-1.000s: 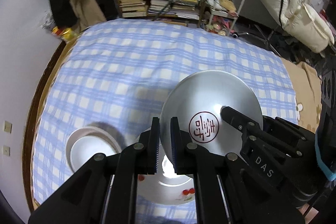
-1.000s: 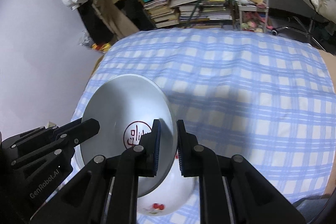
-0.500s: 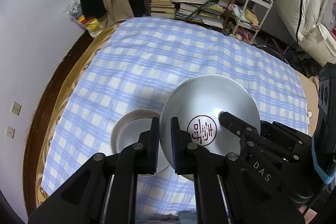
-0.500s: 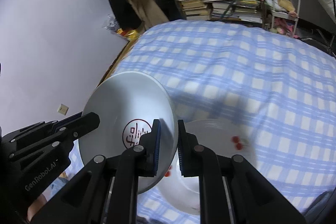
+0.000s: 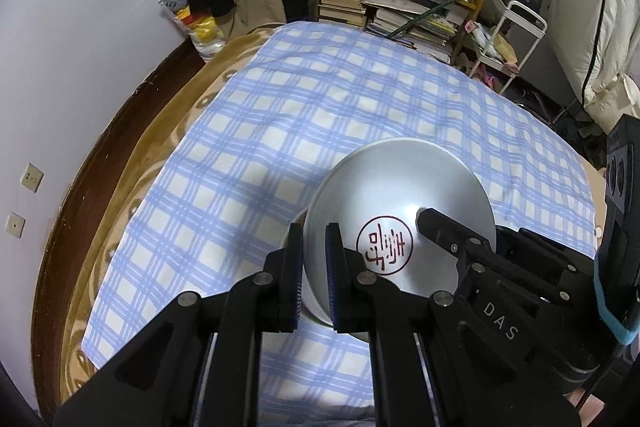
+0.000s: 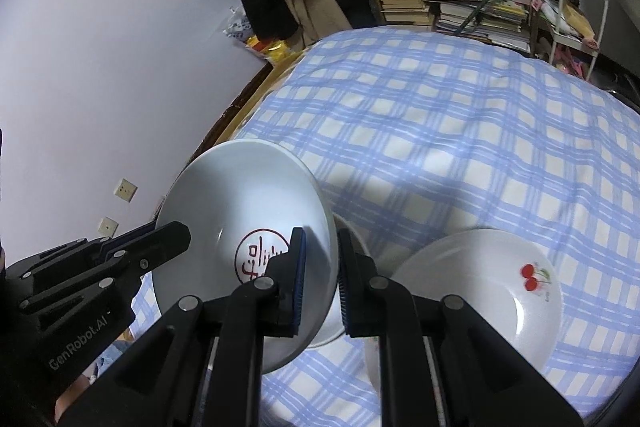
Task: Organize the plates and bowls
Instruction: 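Lift the red-stamped bowl with both grippers and carry it over the nested bowls, then lower the red-stamped bowl into the nested white bowls with both grippers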
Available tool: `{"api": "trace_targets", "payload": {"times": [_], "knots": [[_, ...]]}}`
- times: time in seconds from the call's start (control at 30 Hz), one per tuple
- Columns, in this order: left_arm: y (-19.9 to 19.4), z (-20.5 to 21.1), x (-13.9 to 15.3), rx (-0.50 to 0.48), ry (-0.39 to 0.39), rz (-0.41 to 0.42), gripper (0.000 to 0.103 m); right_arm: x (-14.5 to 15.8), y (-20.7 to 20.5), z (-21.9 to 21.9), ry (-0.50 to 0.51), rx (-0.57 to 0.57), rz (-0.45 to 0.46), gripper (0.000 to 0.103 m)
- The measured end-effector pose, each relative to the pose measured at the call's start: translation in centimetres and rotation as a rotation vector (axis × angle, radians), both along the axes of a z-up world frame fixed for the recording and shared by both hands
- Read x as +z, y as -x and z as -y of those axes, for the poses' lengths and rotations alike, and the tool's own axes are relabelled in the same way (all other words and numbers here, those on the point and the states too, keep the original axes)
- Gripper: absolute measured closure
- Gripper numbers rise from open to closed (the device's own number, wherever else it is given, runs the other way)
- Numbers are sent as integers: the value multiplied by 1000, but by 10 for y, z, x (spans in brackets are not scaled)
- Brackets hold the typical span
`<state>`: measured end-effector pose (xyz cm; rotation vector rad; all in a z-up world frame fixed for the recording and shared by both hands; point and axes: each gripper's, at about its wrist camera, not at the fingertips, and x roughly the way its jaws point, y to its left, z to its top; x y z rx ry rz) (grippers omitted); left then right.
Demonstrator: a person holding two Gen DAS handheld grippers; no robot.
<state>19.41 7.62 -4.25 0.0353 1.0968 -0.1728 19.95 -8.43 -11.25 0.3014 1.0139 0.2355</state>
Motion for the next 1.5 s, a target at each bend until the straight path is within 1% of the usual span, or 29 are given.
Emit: {"api": "trace_targets", "payload": {"times": [0.23, 0.4, 0.57, 0.77, 0.83, 0.9, 1.0, 1.1, 1.23, 1.4, 1.5], "knots": [[-11, -25, -11, 25, 14, -10, 94, -11, -12, -23, 1, 31, -2, 87], [-18, -35, -24, 38, 32, -36, 94, -22, -19, -32, 8, 38, -12, 87], [-18, -31, -37, 33, 45, -63, 94, -31, -19, -31, 38, 47, -32, 87], [-14, -20, -49, 34, 58, -84, 94, -43, -14, -18, 30, 27, -54, 87], [-12, -17, -51, 35, 43, -83, 94, -47, -12, -15, 25, 26, -60, 87], [-7, -13, -52, 51, 12, -65, 93, -49, -10, -15, 19, 28, -64, 87], [-2, -10, -61, 71, -21, -77, 92, -55, -8, -18, 25, 28, -72, 87], [1, -12, -68, 78, -26, -94, 92, -61, -7, -21, 33, 36, -80, 87], [2, -15, -71, 95, -35, -96, 92, -70, -5, -23, 12, 37, -90, 86], [0, -10, -79, 70, -47, -115, 92, -72, -5, -24, 53, 32, -80, 86], [-1, -8, -81, 65, -47, -121, 92, -73, -5, -21, 58, 38, -85, 86]]}}
